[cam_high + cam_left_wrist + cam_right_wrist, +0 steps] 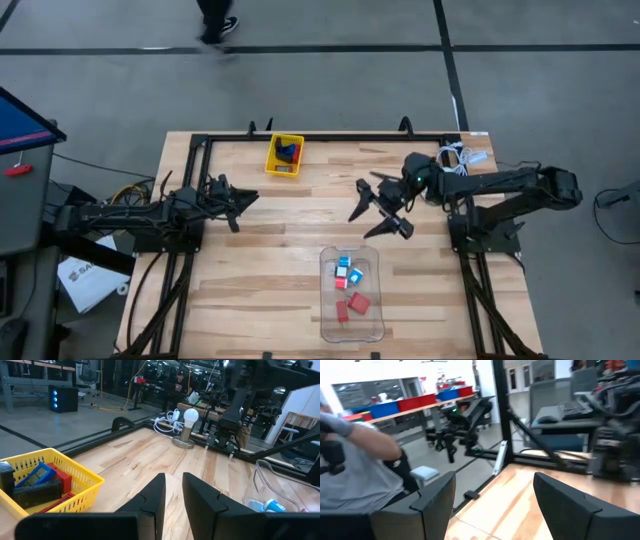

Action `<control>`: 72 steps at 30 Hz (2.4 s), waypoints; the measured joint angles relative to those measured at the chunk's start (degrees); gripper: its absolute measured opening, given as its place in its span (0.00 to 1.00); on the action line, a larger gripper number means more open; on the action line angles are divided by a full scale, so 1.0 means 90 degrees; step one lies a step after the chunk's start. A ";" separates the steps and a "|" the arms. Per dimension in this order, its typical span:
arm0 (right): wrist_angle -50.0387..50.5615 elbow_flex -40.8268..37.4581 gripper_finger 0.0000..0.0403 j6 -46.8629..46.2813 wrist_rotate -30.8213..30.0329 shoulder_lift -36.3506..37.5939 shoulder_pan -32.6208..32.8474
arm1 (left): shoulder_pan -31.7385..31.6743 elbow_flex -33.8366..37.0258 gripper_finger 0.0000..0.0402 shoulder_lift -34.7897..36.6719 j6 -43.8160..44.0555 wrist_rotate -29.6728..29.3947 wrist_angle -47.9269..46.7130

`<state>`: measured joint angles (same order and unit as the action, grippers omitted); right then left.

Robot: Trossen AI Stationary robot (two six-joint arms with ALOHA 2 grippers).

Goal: Pick & Place Office items
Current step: Return to Home Position

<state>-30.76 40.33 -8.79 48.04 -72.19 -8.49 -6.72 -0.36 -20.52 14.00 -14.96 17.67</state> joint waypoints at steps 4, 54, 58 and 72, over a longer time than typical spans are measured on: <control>0.0000 -0.0342 0.65 0.0105 -0.0166 0.0140 -0.0243 | 0.0000 0.0000 0.16 -0.0002 0.0000 0.0000 0.0000; 0.3215 -0.4438 0.65 0.0220 -0.6114 0.7864 0.1516 | 0.0000 0.0000 0.16 0.0001 0.0000 0.0000 0.0005; 0.3235 -0.4440 0.65 0.0284 -0.5986 0.7738 0.1257 | 0.0000 0.0000 0.16 0.0001 0.0000 0.0000 0.0017; 0.3322 -0.4445 0.65 0.0008 -0.5461 0.7601 0.0554 | 0.0000 0.0000 0.16 -0.0002 0.0000 0.0000 0.0044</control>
<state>-0.87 0.32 -8.72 -1.11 -3.79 -3.51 -6.72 -0.36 -20.53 14.00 -14.96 18.06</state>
